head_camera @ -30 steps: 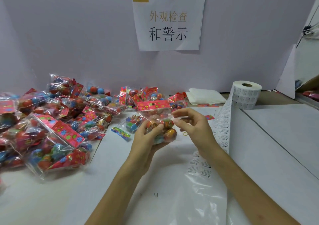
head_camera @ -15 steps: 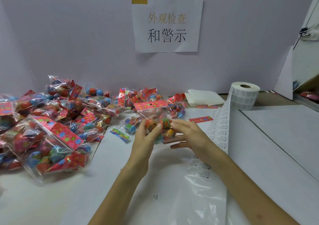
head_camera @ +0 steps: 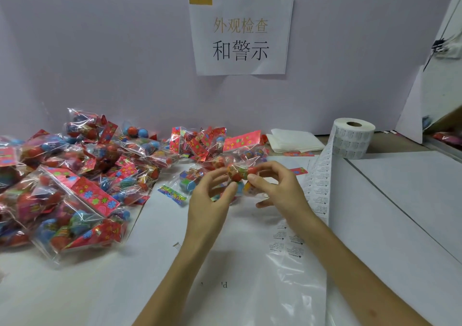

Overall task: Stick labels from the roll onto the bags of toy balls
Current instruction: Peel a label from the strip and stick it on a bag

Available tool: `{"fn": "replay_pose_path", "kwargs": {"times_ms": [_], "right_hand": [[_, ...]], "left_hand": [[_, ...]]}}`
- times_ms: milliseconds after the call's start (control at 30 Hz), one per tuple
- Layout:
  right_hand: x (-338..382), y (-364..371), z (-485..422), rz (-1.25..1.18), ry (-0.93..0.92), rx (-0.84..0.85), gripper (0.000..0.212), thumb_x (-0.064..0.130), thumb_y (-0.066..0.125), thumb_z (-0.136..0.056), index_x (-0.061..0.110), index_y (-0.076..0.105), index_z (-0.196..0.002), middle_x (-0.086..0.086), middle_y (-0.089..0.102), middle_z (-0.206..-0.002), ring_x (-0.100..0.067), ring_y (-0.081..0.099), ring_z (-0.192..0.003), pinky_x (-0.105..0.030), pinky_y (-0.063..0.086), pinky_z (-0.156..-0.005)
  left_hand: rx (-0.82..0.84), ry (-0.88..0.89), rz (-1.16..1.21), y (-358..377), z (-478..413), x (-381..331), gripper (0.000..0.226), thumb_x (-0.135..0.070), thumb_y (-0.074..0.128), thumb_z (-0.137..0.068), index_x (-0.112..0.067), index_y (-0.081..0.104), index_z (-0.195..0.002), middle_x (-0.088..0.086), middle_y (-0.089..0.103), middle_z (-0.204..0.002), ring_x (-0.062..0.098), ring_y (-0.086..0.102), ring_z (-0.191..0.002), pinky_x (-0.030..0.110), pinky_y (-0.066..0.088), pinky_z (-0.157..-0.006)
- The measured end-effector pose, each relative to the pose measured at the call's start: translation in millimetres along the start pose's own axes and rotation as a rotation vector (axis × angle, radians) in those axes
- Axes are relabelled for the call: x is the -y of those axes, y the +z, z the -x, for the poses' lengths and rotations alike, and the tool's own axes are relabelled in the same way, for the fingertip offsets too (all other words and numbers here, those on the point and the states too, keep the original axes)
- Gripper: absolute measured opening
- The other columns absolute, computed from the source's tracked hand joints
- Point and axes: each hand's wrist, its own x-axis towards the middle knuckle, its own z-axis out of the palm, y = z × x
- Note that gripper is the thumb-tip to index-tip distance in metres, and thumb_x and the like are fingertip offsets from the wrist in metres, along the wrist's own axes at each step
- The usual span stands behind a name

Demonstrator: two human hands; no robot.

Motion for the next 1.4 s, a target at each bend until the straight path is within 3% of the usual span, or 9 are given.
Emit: {"fn": "replay_pose_path", "kwargs": {"times_ms": [100,333,500,700,900,967,1100,1200,1400], "right_hand": [[0,4,2,0.055,-0.055,0.088,0.017,0.019,0.076,-0.09,0.027,0.071,-0.105,0.008,0.075,-0.101,-0.016,0.074,-0.085,-0.034,0.059,-0.055],[5,2,2,0.078,-0.116,0.235,0.024,0.006,0.064,-0.096,0.025,0.076,-0.106,0.007,0.078,-0.102,-0.007,0.071,-0.091,-0.023,0.056,-0.069],[11,-13,-4,0.31,-0.328,-0.289,0.029,-0.004,0.071,-0.084,0.022,0.075,-0.097,0.011,0.073,-0.1,-0.008,0.067,-0.095,-0.026,0.053,-0.083],[2,-51,-18,0.632,-0.172,-0.674,0.074,0.0,0.076,-0.075,0.016,0.051,-0.144,-0.009,0.039,-0.154,-0.031,0.034,-0.142,-0.051,0.039,-0.109],[-4,-62,-26,0.11,0.146,-0.55,0.095,0.002,0.079,-0.077,0.016,0.025,-0.154,-0.012,0.042,-0.151,-0.031,0.05,-0.133,-0.05,0.046,-0.108],[-5,-57,-27,-0.039,0.223,-0.449,0.079,-0.002,0.074,-0.081,0.012,0.035,-0.148,-0.014,0.059,-0.131,-0.03,0.064,-0.112,-0.049,0.054,-0.096],[-2,-39,-20,-0.041,0.351,-0.053,0.023,0.01,0.067,-0.092,0.011,0.068,-0.115,-0.014,0.073,-0.104,-0.025,0.073,-0.083,-0.037,0.058,-0.07],[-1,-29,-12,-0.005,0.327,0.197,0.008,0.02,0.066,-0.095,0.016,0.072,-0.099,-0.012,0.076,-0.098,-0.027,0.076,-0.085,-0.034,0.058,-0.063],[6,-29,-5,-0.012,0.31,0.463,0.022,0.02,0.067,-0.094,0.01,0.069,-0.113,-0.014,0.074,-0.11,-0.032,0.074,-0.098,-0.037,0.06,-0.072]], "left_hand": [[0.057,-0.052,0.056,4,3,0,0.031,-0.026,0.073,-0.094,-0.028,0.066,-0.123,-0.011,0.073,-0.115,0.001,0.07,-0.103,0.025,0.057,-0.086],[-0.009,-0.176,0.118,0,0,1,0.026,-0.026,0.068,-0.097,-0.02,0.065,-0.122,0.005,0.074,-0.113,0.024,0.072,-0.104,0.016,0.053,-0.061],[-0.03,-0.22,0.038,1,-3,5,0.014,-0.026,0.062,-0.1,-0.018,0.072,-0.106,0.007,0.074,-0.104,0.023,0.069,-0.099,0.029,0.057,-0.072],[-0.094,-0.183,-0.138,-3,-4,8,0.039,-0.025,0.065,-0.1,-0.022,0.055,-0.137,0.0,0.067,-0.118,0.015,0.068,-0.098,0.035,0.062,-0.078],[-0.135,0.016,-0.782,-6,2,8,0.072,-0.028,0.07,-0.095,-0.025,0.034,-0.158,0.001,0.042,-0.156,0.026,0.049,-0.136,0.045,0.049,-0.107],[-0.161,0.165,-0.748,-7,2,6,0.068,-0.02,0.074,-0.091,-0.02,0.043,-0.151,0.003,0.045,-0.152,0.024,0.046,-0.137,0.036,0.046,-0.11],[-0.01,0.379,-0.449,2,7,0,0.023,-0.015,0.077,-0.089,-0.019,0.069,-0.111,-0.007,0.06,-0.113,0.008,0.06,-0.1,0.007,0.047,-0.076],[0.18,0.39,-0.41,7,11,3,0.019,-0.027,0.074,-0.089,-0.022,0.069,-0.107,-0.011,0.058,-0.108,0.008,0.061,-0.095,0.023,0.054,-0.069],[0.23,0.335,-0.472,4,11,4,0.037,-0.053,0.064,-0.08,-0.034,0.063,-0.111,-0.019,0.055,-0.11,0.004,0.059,-0.098,0.041,0.056,-0.074]]}}
